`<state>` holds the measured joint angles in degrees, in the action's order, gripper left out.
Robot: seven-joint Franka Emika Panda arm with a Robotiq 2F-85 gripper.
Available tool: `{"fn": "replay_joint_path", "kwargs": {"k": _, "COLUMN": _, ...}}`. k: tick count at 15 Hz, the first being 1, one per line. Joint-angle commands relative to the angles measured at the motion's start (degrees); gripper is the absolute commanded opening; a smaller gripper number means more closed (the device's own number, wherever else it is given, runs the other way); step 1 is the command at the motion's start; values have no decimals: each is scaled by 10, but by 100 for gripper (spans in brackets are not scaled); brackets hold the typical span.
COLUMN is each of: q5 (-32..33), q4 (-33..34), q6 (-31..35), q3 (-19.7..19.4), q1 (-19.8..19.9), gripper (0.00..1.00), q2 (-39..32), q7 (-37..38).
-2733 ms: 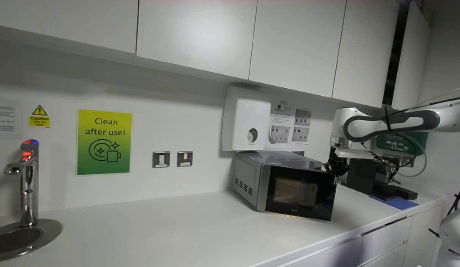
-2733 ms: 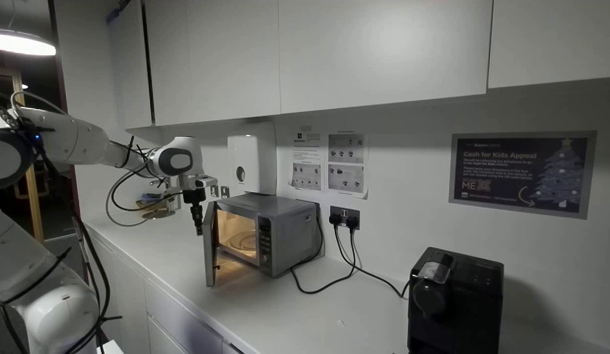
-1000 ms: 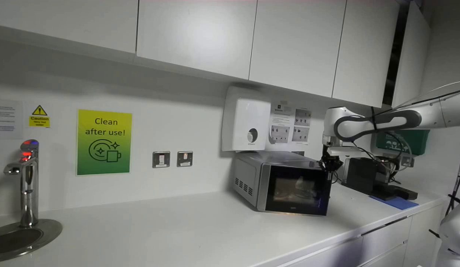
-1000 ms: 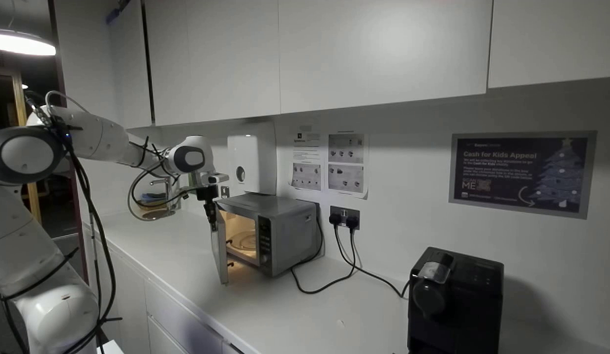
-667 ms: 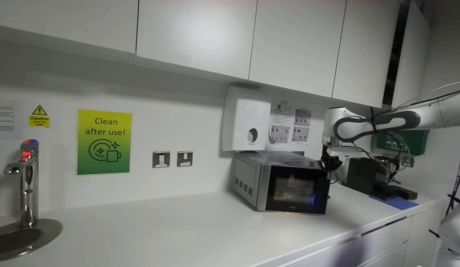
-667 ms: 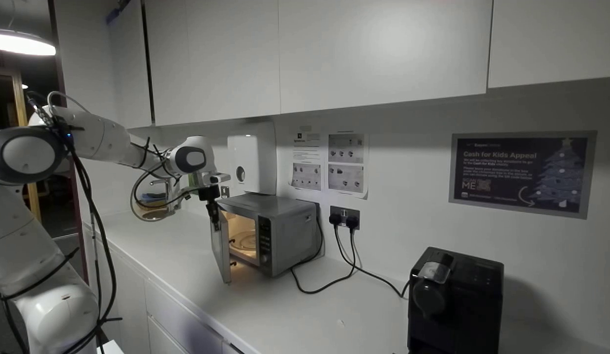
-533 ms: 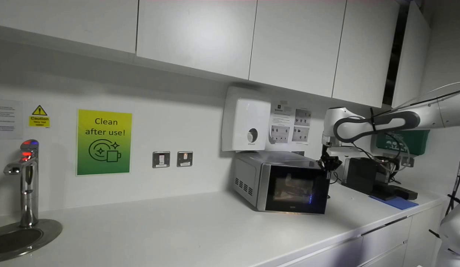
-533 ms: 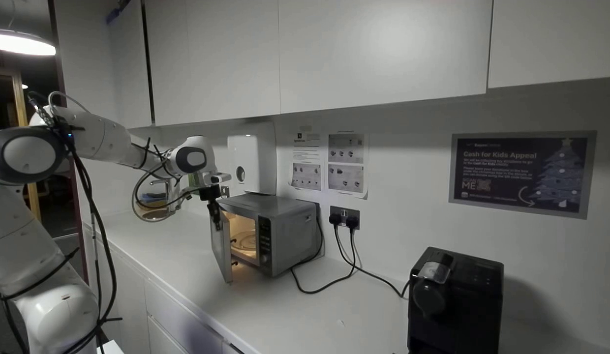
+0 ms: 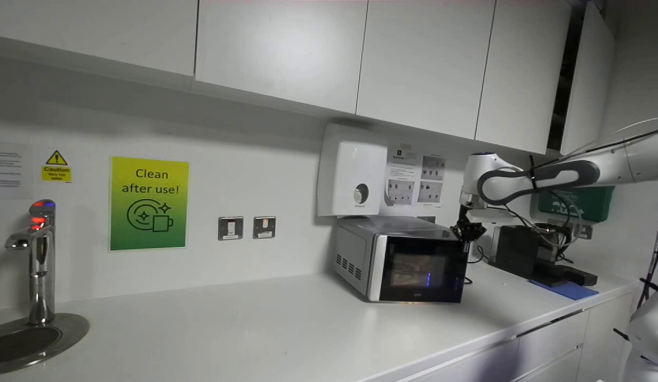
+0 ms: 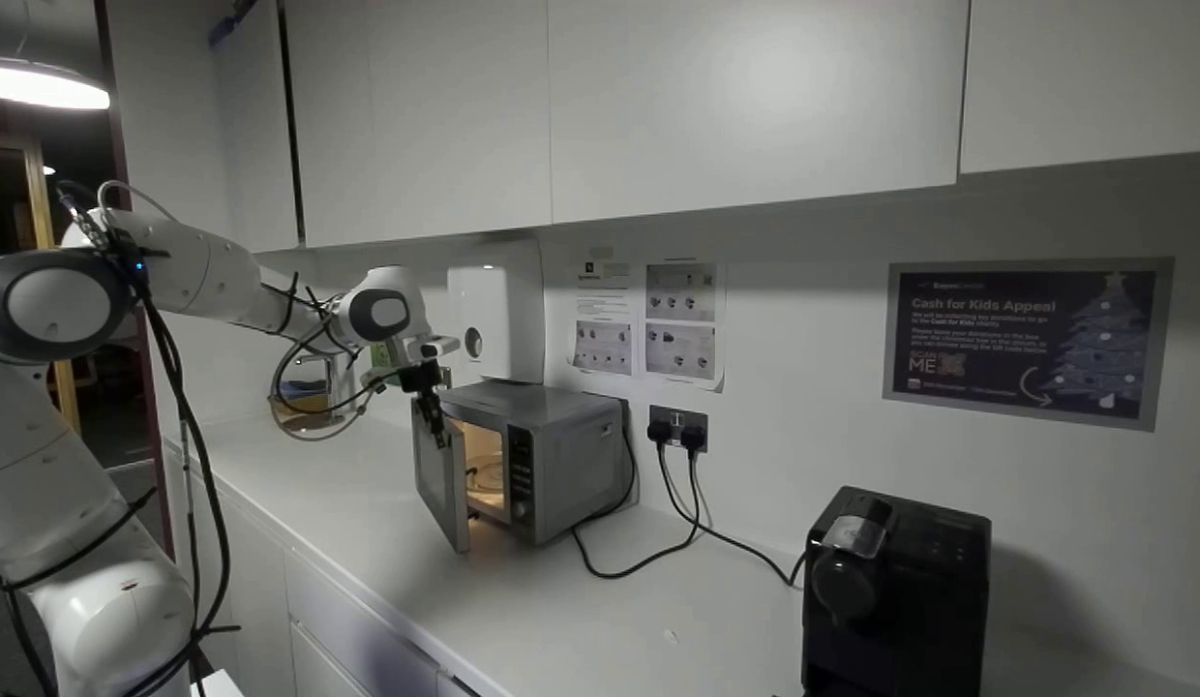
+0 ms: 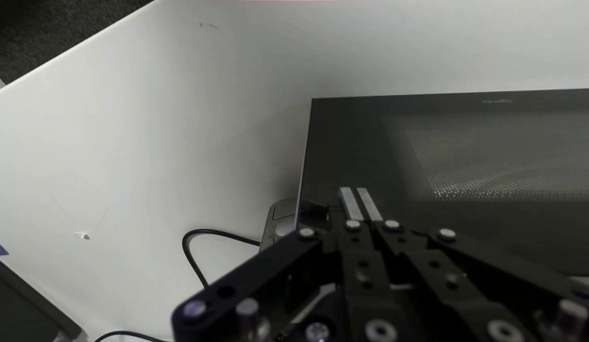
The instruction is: Close the microwave fully
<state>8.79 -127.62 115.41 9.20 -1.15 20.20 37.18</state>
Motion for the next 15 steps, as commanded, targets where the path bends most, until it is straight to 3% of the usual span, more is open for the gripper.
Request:
{"fn": "replay_joint_path", "kwargs": {"k": 1, "q5": 13, "q4": -3, "q6": 28, "q3": -4, "q1": 9, "gripper": 0, "q2": -1, "q7": -20}}
{"fn": "replay_joint_path", "kwargs": {"k": 15, "q5": 28, "q4": -20, "q6": 72, "q3": -5, "q1": 21, "gripper": 0, "q2": -3, "q7": -39}}
